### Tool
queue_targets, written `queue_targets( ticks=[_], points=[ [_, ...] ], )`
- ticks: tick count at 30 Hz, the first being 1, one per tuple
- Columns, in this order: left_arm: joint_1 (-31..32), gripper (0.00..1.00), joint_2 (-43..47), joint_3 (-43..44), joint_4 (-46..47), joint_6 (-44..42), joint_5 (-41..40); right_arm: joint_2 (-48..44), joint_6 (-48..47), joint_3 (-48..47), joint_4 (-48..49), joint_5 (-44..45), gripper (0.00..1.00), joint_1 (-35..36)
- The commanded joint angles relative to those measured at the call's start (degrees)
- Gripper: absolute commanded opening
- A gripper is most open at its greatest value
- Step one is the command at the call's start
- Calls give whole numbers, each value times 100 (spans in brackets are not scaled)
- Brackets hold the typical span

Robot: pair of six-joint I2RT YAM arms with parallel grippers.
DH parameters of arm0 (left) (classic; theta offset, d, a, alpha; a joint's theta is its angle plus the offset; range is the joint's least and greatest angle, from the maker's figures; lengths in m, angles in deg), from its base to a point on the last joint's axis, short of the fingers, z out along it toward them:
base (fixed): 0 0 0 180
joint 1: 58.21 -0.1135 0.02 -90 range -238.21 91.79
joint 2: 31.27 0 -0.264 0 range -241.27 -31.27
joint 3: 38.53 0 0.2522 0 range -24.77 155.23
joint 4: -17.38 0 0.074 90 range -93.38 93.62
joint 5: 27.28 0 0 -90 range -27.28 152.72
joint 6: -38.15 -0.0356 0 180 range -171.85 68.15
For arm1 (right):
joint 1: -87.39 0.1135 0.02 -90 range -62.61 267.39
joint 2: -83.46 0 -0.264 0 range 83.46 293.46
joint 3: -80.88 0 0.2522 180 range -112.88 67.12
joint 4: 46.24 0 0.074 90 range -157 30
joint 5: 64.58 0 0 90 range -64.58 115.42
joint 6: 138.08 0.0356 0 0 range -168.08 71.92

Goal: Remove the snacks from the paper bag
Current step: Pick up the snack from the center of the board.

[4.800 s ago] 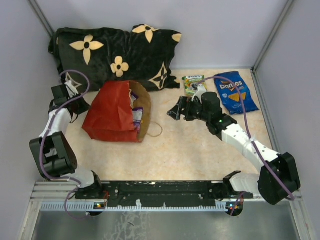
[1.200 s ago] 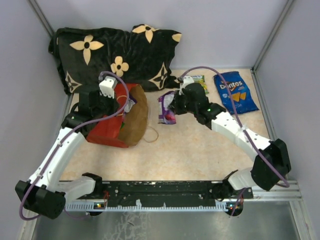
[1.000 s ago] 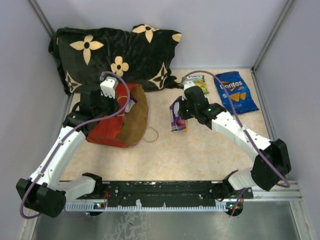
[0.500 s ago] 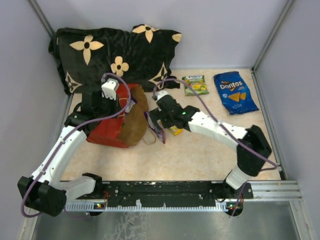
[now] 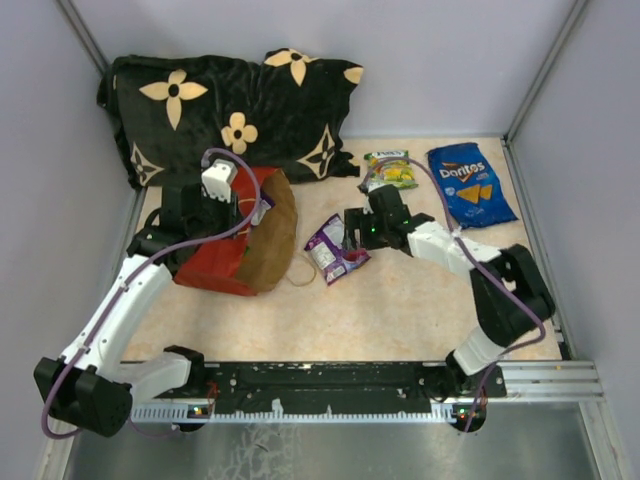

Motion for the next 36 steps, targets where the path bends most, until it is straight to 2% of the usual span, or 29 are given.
queue_targets(
  ticks=[1, 6, 10, 14, 16, 18, 23, 26, 32, 36],
  points=[
    [-34, 33, 186, -48, 80, -53, 151, 579, 190, 0, 540, -324, 74, 27],
    [-42, 33, 187, -40, 56, -52, 197, 1087, 215, -164, 598, -348, 71, 37],
    [-43, 33, 199, -35, 53, -53, 191, 1086, 267, -228, 599, -404, 51, 43],
    [-42, 34, 213, -33, 54, -57, 161, 789, 123, -383, 291, 6, 47, 212],
    [-42, 34, 199, -39, 45, -53, 160, 722, 21, -467, 97, 195, 33, 281],
    [-42, 34, 192, -40, 36, -48, 153, 488, -14, -509, 19, 260, 14, 276],
    [-42, 34, 214, -49, 35, -61, 118, 343, -173, -629, -313, 629, 1, 283],
    [-42, 34, 206, -44, 35, -57, 126, 157, -280, -696, -558, 870, 0, 285],
    [-42, 34, 169, -40, 28, -55, 139, -411, -519, -1035, -1104, 1896, 0, 296],
    [-43, 34, 174, -40, 26, -48, 139, -219, -740, -1653, -1435, 2564, 0, 370]
  ],
)
